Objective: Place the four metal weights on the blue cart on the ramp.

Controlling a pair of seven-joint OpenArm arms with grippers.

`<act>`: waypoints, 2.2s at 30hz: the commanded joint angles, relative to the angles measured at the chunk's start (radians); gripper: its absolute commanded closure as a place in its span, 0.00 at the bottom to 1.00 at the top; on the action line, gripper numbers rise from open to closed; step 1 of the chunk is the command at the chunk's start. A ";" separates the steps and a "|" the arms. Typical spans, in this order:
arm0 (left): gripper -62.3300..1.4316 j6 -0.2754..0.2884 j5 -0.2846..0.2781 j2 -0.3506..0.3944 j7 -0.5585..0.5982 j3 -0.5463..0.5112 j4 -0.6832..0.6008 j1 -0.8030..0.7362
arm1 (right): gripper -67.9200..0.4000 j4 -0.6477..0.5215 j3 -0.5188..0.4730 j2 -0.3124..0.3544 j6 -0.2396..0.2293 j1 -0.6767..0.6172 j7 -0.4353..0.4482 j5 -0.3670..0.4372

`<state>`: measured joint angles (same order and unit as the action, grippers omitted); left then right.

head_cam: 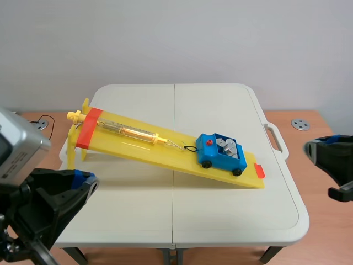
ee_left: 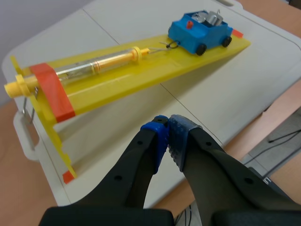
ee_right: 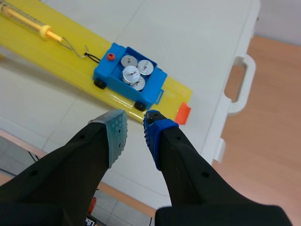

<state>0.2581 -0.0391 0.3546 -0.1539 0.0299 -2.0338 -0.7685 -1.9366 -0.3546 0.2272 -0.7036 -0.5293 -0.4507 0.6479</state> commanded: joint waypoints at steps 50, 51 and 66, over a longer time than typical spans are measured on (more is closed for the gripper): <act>0.00 -0.058 -0.186 0.009 0.157 -0.008 -0.058 0.040 | 0.03 -0.119 0.081 0.047 0.106 0.008 0.116 -0.017; 0.00 -0.058 -0.186 0.009 0.157 -0.008 -0.058 0.040 | 0.03 -0.119 0.081 0.047 0.106 0.008 0.116 -0.017; 0.00 -0.058 -0.186 0.009 0.157 -0.008 -0.058 0.040 | 0.03 -0.119 0.081 0.047 0.106 0.008 0.116 -0.017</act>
<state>0.2359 -0.1619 0.3550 -0.1463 0.0303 -2.0335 -0.7315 -1.9366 -0.2287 0.2272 -0.5869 -0.5301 -0.4511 0.5720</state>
